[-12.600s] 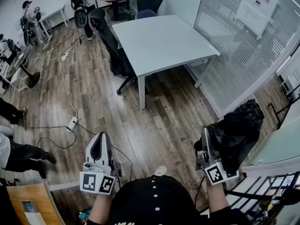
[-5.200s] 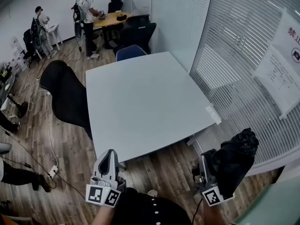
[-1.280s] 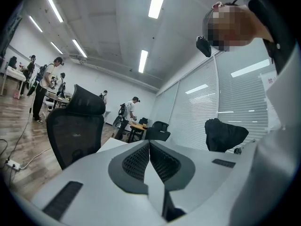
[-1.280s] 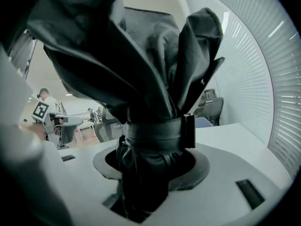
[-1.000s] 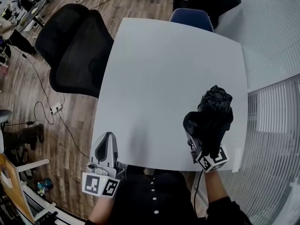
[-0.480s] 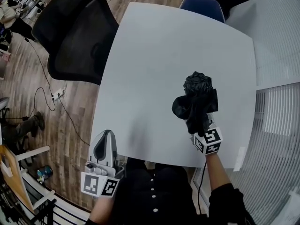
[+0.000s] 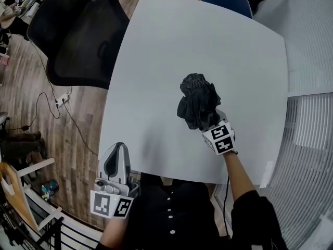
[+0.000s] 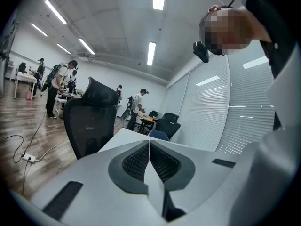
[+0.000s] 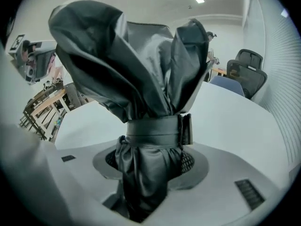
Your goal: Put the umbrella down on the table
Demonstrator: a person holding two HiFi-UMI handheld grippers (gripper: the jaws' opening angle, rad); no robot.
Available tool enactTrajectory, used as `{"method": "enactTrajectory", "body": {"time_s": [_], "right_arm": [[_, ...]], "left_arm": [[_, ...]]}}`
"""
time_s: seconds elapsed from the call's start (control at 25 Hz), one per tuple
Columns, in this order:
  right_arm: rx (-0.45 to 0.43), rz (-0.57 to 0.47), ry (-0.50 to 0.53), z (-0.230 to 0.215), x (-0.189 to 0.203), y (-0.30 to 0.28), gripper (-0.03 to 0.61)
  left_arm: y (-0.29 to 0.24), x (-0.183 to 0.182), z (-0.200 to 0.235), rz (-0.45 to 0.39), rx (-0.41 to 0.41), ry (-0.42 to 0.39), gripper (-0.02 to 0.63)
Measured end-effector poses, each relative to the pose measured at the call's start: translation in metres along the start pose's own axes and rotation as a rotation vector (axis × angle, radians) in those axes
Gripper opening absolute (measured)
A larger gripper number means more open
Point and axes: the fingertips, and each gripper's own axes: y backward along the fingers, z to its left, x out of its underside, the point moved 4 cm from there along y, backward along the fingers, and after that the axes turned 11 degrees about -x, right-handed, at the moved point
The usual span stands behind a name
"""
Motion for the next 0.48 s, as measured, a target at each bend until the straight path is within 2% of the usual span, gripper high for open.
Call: {"method": "enactTrajectory", "body": {"time_s": [0.28,0.48], "right_arm": [[-0.035,0.146,0.035,0.003,0.013,-0.031,0.236],[-0.042,0.212,0.076,0.01,0.013,-0.063,0.236]], "left_arm": [[-0.009,0.013,-0.004,0.023,0.01,0.0,0.017],[-0.019,0.028,0.013,0.042,0.01,0.001,0.017]]}}
